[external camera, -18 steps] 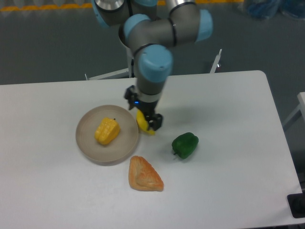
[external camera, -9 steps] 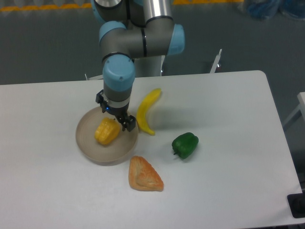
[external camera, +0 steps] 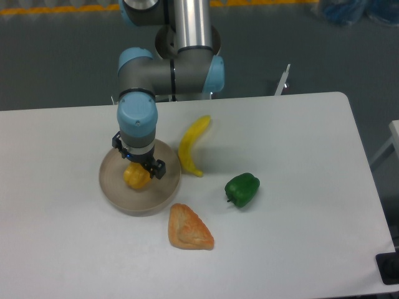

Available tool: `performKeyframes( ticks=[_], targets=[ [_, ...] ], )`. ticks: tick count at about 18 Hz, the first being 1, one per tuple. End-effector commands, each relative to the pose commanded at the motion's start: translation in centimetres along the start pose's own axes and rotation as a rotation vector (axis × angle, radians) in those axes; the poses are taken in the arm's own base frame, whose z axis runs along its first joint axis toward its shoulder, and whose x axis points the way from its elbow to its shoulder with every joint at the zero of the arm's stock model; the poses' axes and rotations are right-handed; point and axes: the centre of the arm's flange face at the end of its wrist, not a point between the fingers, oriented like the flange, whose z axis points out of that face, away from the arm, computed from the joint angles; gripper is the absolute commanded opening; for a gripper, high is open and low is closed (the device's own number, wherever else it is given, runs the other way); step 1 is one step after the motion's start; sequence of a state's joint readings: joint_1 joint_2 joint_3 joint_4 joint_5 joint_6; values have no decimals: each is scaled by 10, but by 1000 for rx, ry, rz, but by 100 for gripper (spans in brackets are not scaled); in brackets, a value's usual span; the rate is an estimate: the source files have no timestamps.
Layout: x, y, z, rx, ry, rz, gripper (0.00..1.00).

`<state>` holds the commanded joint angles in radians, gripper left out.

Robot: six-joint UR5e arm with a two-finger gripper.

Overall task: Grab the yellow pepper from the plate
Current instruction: 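Lower the gripper onto the yellow pepper on the plate, then close the gripper around the yellow pepper, then lift the yellow pepper off the plate and carry it away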

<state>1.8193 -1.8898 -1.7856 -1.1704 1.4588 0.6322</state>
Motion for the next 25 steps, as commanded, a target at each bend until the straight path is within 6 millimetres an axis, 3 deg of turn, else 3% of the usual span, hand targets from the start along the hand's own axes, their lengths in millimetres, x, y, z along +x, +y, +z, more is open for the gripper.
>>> performKeyframes(
  ticks=[7, 8, 9, 10, 11, 15, 18, 21, 22, 25],
  targets=[
    [-5, -3, 3, -28, -104, -6, 100],
    [-4, -3, 3, -41, -118, -3, 78],
    [-3, -2, 1, -38, -120, -3, 49],
    [-2, -2, -3, -32, -125, 1, 31],
    [-3, -3, -10, -19, -124, 0, 21],
    [-12, -3, -47, 40, -149, -14, 21],
    [-32, 10, -67, 79, -144, 8, 21],
    [-59, 31, -95, 123, -160, -13, 21],
    [-72, 42, -117, 140, -179, -27, 21],
    [-110, 64, -150, 144, -190, -8, 21]
  ],
)
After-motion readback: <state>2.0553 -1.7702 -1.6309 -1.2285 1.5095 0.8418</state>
